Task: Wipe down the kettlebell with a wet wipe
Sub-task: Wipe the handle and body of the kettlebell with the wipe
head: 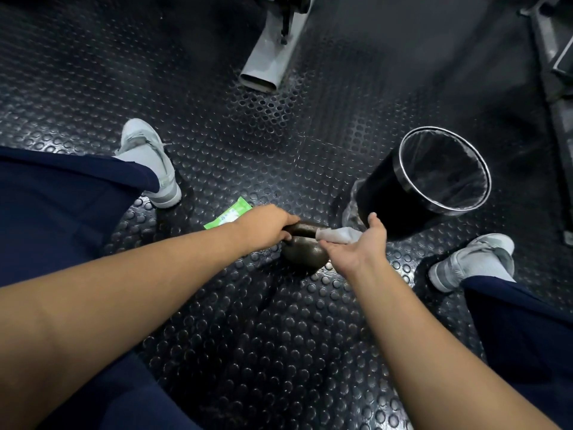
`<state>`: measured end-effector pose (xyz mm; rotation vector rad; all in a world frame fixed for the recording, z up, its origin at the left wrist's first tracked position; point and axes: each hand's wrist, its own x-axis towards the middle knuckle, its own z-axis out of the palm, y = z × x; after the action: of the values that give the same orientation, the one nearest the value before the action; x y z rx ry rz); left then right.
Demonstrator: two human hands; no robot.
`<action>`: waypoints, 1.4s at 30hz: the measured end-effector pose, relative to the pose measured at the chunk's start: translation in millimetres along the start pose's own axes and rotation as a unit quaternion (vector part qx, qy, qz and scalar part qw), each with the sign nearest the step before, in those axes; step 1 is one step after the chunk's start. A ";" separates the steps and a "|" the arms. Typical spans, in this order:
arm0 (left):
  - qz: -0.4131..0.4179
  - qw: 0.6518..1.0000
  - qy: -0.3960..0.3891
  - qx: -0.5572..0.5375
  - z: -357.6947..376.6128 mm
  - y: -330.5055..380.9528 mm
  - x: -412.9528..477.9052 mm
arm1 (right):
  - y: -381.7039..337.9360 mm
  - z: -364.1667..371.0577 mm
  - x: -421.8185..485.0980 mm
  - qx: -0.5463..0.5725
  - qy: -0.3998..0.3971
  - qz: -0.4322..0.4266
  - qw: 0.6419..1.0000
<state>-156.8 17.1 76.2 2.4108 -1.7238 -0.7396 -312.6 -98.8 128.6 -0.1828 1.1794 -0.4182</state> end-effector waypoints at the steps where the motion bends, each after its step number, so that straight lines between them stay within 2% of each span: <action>1: -0.002 1.000 -0.001 0.000 0.1 0.2 -0.2 | 1.7 1.6 -3.9 -0.008 -0.003 -0.006 1.000; 7: -0.003 1.000 -0.006 -0.020 0.2 1.2 -0.9 | 42.3 17.6 0.3 -0.051 -0.082 0.020 0.995; 11: 0.005 1.000 -0.001 0.004 -0.2 -0.2 -0.6 | 9.8 4.3 3.1 -0.008 -0.058 0.059 0.996; 14: 0.002 1.000 -0.004 0.000 0.5 -1.5 -0.7 | -11.5 -8.0 -1.4 0.015 -0.009 0.020 1.000; 16: 0.004 1.000 -0.004 0.002 0.2 -0.9 -0.4 | -5.8 -2.8 -3.2 -0.015 0.000 -0.002 1.000; 22: 0.009 1.000 0.003 0.006 -1.4 2.3 -0.8 | 39.4 13.0 1.9 -0.063 -0.069 0.026 0.995; 25: 0.005 1.000 0.003 0.000 0.2 0.9 -1.8 | 24.3 8.1 9.1 -0.035 -0.040 0.031 0.998; 28: 0.007 1.000 0.004 0.000 2.9 -3.4 0.6 | 8.5 4.5 4.8 -0.010 0.007 -0.009 1.000; 31: 0.012 1.000 0.016 0.007 6.8 -6.7 2.6 | 17.8 9.7 -9.0 -0.036 0.024 -0.006 0.999; 36: 0.024 0.999 0.029 -0.013 9.3 -6.5 4.0 | 41.8 19.4 -16.5 -0.062 -0.030 0.013 0.998; 42: 0.002 0.999 0.031 -0.015 6.0 -2.1 2.7 | 26.4 17.8 -15.1 -0.021 0.053 -0.023 0.998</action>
<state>-156.9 16.6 69.3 2.3829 -1.6822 -0.6792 -295.1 -70.0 138.9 -0.2262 1.2916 -0.4482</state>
